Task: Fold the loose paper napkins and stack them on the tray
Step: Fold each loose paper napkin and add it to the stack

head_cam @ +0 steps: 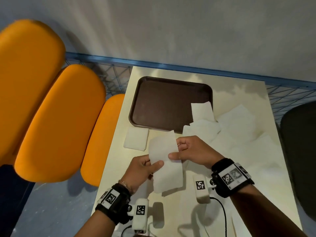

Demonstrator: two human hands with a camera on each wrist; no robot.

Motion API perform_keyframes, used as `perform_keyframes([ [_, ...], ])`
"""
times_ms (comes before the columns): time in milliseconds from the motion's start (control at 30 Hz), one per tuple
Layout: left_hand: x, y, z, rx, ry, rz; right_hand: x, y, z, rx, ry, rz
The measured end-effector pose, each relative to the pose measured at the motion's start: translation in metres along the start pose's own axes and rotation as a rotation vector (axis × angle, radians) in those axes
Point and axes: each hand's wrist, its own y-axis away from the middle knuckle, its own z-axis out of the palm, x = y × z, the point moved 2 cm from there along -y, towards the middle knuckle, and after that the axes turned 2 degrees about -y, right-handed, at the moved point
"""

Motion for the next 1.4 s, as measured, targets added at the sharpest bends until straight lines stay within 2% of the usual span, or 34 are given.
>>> perform_keyframes([
  [100, 0.02, 0.013, 0.006, 0.002, 0.074, 0.017, 0.003, 0.029, -0.004, -0.026, -0.062, -0.005],
  [267, 0.048, 0.04, 0.024, 0.0, 0.06, 0.082, 0.0, 0.066, -0.013, 0.023, -0.159, -0.064],
  [533, 0.073, 0.078, 0.046, 0.102, -0.064, 0.234, -0.013, 0.112, -0.026, 0.045, -0.181, -0.134],
  [633, 0.079, 0.089, 0.051, 0.121, -0.014, 0.26, -0.016, 0.123, -0.029, 0.084, -0.145, -0.154],
  [733, 0.082, 0.1, 0.056, 0.213, 0.051, 0.26, -0.018, 0.132, -0.032, 0.132, -0.076, -0.16],
  [800, 0.084, 0.107, 0.057, 0.3, 0.048, 0.329, -0.02, 0.135, -0.034, 0.165, -0.03, -0.164],
  [833, 0.086, 0.112, 0.06, 0.328, 0.001, 0.389, -0.02, 0.136, -0.035, 0.179, -0.015, -0.159],
  [900, 0.092, 0.123, 0.069, 0.332, -0.281, 0.571, -0.02, 0.137, -0.038, 0.205, -0.008, -0.13],
  [967, 0.094, 0.132, 0.089, 0.25, -0.563, 0.71, -0.021, 0.138, -0.04, 0.225, -0.036, -0.099],
  [1033, 0.086, 0.133, 0.108, 0.175, -0.728, 0.751, -0.021, 0.14, -0.042, 0.229, -0.069, -0.069],
  [1067, 0.081, 0.131, 0.116, 0.182, -0.778, 0.76, -0.021, 0.142, -0.042, 0.223, -0.08, -0.055],
  [1200, 0.068, 0.124, 0.132, 0.317, -0.874, 0.77, -0.015, 0.146, -0.046, 0.206, -0.089, -0.011],
  [1400, 0.065, 0.124, 0.139, 0.437, -0.819, 0.849, -0.007, 0.157, -0.052, 0.157, -0.083, 0.03],
])
